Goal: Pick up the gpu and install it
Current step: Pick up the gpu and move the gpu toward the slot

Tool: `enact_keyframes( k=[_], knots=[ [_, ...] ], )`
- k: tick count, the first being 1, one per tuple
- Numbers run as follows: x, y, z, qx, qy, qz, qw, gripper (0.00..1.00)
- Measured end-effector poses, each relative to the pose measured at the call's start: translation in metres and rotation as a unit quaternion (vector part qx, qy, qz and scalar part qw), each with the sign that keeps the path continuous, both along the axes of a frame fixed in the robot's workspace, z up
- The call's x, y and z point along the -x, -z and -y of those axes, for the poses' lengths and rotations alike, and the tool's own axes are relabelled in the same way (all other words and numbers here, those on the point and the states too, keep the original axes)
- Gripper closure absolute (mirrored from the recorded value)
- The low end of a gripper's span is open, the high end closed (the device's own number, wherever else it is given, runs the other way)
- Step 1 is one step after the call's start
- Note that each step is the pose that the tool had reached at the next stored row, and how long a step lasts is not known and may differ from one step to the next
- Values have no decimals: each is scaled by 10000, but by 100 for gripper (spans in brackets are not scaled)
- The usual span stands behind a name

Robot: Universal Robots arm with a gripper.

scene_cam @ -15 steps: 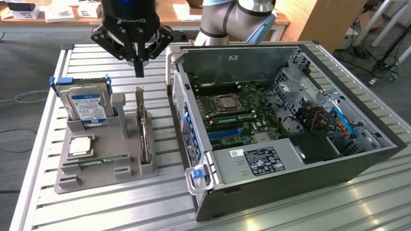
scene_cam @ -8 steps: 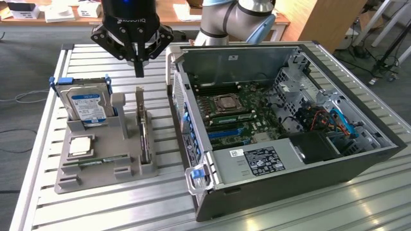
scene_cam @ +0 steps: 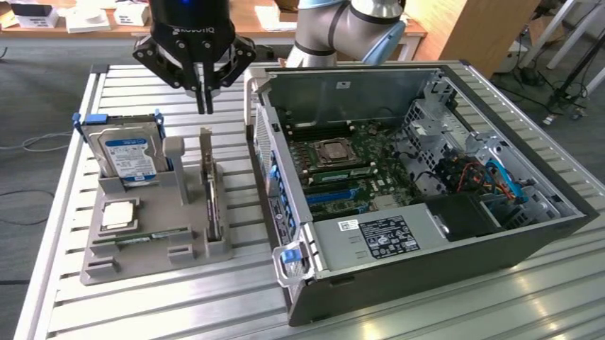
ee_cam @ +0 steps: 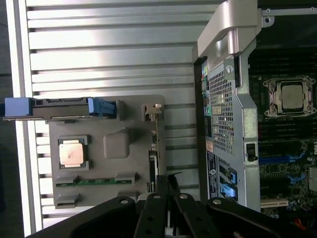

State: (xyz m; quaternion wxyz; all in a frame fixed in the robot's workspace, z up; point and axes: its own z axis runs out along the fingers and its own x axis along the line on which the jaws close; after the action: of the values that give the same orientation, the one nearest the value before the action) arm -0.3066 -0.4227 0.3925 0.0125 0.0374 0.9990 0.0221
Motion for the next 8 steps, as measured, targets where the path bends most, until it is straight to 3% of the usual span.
enact_keyframes(
  k=[2,3,6,8],
  knots=[
    [0,0,0,0,0,0,10000,77],
    [0,0,0,0,0,0,10000,77],
    [0,0,0,0,0,0,10000,64],
    [0,0,0,0,0,0,10000,64]
  ],
)
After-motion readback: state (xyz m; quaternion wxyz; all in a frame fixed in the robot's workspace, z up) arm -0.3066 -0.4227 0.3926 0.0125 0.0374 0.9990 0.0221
